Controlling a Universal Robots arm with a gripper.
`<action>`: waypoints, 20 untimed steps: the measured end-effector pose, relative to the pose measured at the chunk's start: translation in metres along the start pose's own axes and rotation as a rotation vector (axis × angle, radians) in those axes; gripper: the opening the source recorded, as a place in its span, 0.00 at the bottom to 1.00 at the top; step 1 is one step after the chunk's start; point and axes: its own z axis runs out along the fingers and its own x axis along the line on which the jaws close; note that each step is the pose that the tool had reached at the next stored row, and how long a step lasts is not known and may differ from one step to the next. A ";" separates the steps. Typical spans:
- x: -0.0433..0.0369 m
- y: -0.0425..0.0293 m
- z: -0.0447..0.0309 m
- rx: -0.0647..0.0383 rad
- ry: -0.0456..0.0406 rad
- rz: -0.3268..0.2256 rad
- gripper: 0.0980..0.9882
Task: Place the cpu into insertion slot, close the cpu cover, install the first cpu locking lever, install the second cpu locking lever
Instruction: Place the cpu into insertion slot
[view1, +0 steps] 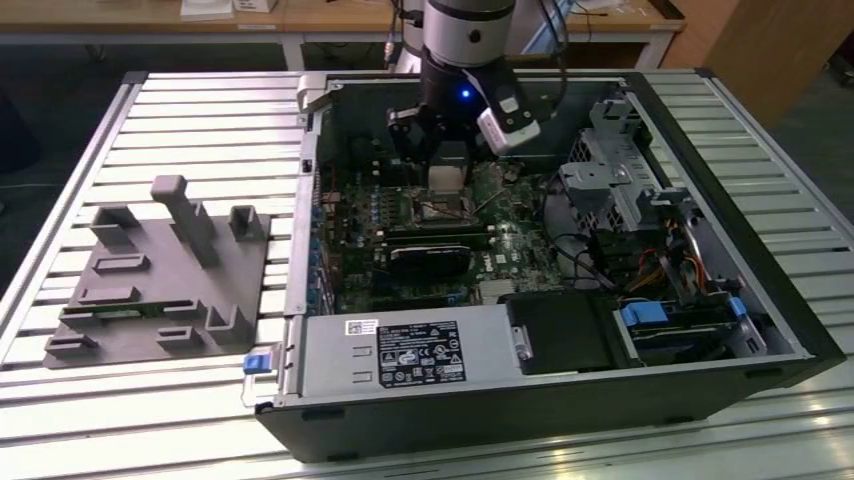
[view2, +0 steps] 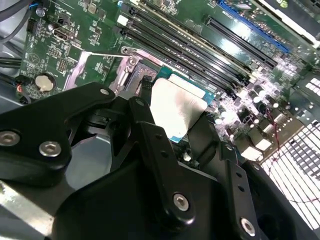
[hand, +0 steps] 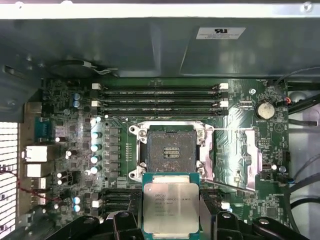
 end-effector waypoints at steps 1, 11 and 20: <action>0.0000 0.0002 0.0019 0.000 -0.0005 0.000 0.50; -0.0002 0.0123 0.0184 0.000 -0.0011 -0.001 0.50; -0.0046 0.0197 0.0277 0.000 -0.0012 -0.001 0.50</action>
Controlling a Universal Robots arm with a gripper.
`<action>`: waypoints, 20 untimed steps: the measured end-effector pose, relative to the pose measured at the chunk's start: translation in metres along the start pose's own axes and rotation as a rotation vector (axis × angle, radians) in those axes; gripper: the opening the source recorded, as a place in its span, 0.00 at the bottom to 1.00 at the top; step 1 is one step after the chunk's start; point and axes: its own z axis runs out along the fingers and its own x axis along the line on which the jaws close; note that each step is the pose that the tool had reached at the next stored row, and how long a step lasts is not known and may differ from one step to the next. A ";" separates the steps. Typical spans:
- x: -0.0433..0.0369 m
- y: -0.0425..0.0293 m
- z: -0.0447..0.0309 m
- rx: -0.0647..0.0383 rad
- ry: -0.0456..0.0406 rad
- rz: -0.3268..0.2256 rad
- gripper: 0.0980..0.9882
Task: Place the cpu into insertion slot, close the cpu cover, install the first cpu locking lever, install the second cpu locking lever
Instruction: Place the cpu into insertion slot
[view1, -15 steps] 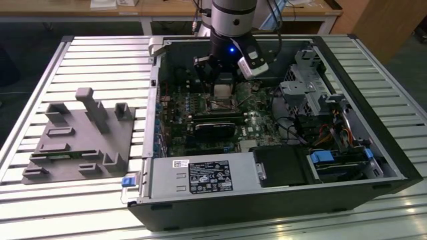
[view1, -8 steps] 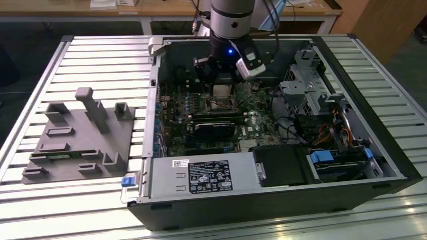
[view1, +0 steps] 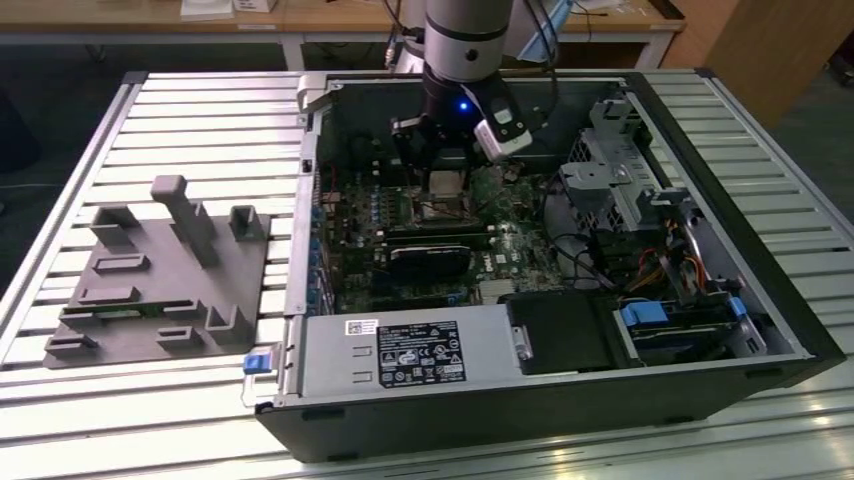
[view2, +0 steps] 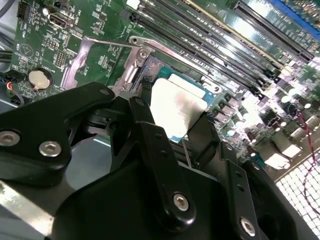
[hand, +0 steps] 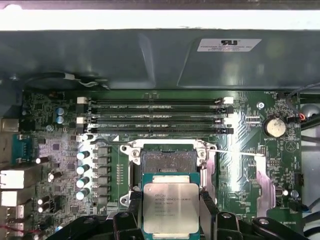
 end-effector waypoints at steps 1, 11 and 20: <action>-0.0001 0.0002 0.0004 0.000 0.0000 0.000 0.50; -0.0002 0.0003 0.0009 0.000 -0.0020 0.042 0.50; -0.0002 0.0002 0.0025 -0.001 -0.0098 0.202 0.50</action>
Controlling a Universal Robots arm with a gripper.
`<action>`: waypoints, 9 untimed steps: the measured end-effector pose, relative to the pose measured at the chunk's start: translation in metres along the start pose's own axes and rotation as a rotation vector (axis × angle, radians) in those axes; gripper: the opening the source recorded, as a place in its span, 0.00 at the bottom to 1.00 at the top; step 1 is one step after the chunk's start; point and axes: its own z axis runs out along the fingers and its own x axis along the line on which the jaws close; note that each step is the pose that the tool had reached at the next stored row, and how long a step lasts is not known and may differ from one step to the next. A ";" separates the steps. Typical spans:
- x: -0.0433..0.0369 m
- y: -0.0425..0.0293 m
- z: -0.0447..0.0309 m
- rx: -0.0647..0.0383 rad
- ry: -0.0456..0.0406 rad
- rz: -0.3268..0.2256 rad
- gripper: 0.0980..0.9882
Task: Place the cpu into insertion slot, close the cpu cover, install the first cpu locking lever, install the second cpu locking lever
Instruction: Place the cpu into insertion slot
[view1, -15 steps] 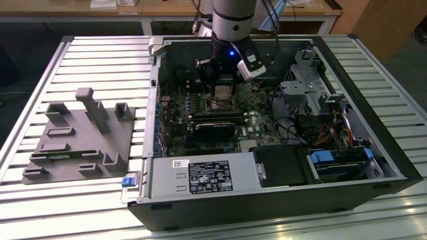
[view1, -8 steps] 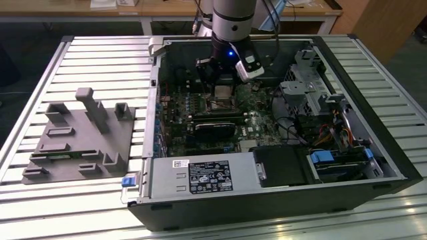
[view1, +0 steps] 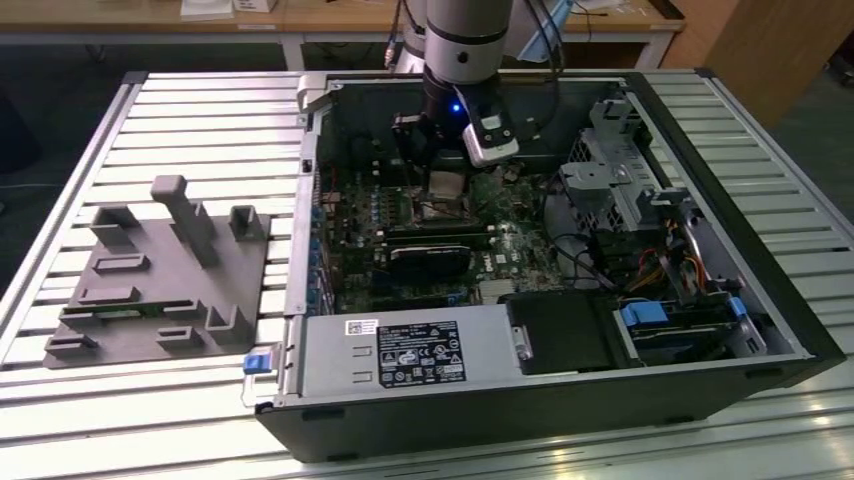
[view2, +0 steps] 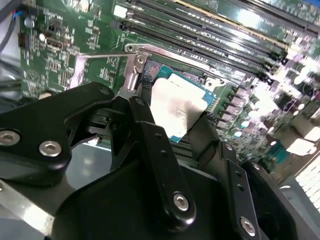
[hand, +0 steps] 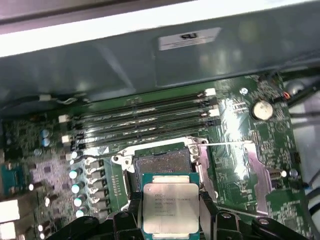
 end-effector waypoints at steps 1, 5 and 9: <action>0.0000 0.0000 0.0002 0.000 -0.0010 0.020 0.50; 0.0000 -0.0001 0.0011 -0.001 -0.0045 0.091 0.50; 0.0000 -0.0001 0.0019 -0.001 -0.0081 0.165 0.50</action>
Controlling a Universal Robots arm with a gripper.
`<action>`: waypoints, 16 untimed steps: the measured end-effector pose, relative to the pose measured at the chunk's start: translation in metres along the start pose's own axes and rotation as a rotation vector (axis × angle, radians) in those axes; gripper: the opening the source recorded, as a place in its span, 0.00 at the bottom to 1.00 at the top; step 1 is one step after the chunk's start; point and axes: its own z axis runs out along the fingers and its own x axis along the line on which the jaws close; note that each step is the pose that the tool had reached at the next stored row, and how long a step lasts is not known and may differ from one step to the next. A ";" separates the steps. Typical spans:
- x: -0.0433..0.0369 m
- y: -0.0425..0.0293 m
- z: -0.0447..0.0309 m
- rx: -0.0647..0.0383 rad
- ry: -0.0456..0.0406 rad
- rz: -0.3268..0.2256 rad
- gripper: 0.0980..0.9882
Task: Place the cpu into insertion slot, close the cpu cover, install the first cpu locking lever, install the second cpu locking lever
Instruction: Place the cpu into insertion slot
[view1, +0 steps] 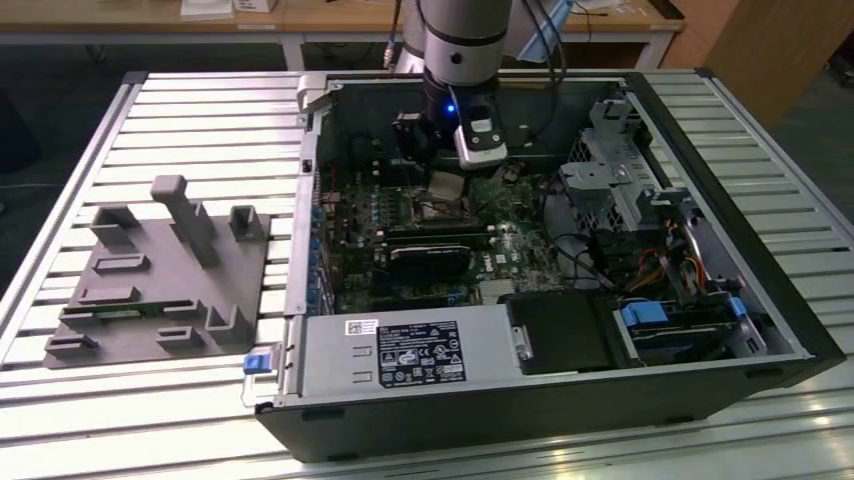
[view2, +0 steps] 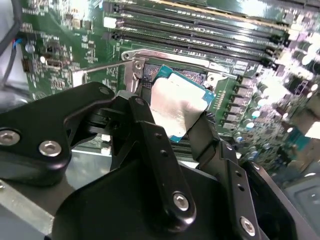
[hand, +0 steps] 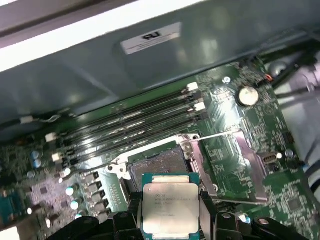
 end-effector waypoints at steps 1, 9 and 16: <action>0.0000 0.0000 0.0002 0.000 -0.0009 0.018 0.50; 0.0000 -0.0001 0.0019 -0.001 -0.0080 0.163 0.50; 0.0000 -0.0002 0.0034 -0.002 -0.0142 0.290 0.50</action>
